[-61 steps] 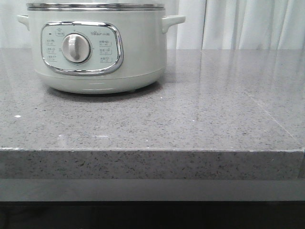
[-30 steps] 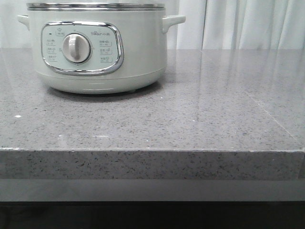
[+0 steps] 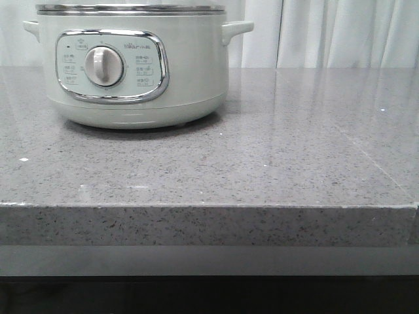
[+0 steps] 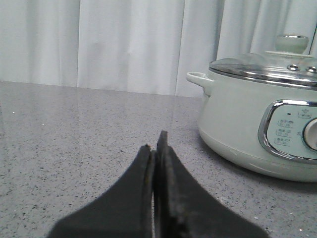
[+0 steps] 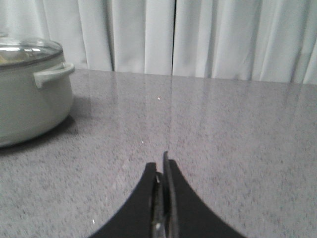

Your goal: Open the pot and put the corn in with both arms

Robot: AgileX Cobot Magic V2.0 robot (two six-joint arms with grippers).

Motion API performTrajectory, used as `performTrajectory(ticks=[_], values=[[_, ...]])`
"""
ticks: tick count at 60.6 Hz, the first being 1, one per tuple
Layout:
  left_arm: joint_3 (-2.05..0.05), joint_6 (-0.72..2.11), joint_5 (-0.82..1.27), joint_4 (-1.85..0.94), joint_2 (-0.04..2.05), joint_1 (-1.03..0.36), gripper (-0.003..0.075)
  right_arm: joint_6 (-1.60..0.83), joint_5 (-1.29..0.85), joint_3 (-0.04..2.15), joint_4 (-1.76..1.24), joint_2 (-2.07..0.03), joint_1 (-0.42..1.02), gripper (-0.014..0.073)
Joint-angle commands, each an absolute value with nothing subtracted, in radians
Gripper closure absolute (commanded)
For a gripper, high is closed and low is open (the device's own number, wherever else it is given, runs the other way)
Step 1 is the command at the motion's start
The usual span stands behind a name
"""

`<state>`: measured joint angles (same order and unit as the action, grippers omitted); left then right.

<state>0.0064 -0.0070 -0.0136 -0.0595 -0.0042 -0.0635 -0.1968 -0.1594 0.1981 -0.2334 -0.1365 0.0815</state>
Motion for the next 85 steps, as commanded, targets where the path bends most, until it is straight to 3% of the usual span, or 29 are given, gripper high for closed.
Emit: performTrajectory(ticks=[1, 21, 54, 72, 85], values=[[0.012, -0.017, -0.092, -0.060, -0.021, -0.063, 0.0741, -0.201, -0.047, 0.158, -0.233, -0.094, 0.074, 0.0661], [0.012, -0.017, -0.092, -0.060, -0.021, -0.063, 0.0741, -0.201, 0.046, -0.030, -0.233, 0.034, 0.071, 0.0661], [0.012, -0.017, -0.092, -0.060, -0.021, -0.063, 0.0741, -0.198, 0.036, -0.027, -0.232, 0.034, 0.071, 0.0661], [0.012, -0.017, -0.092, -0.060, -0.021, -0.063, 0.0741, 0.046, 0.074, -0.027, -0.050, 0.034, 0.023, 0.0661], [0.012, -0.017, -0.092, -0.060, -0.021, -0.063, 0.0741, 0.045, 0.063, -0.027, -0.050, 0.034, -0.003, 0.0661]])
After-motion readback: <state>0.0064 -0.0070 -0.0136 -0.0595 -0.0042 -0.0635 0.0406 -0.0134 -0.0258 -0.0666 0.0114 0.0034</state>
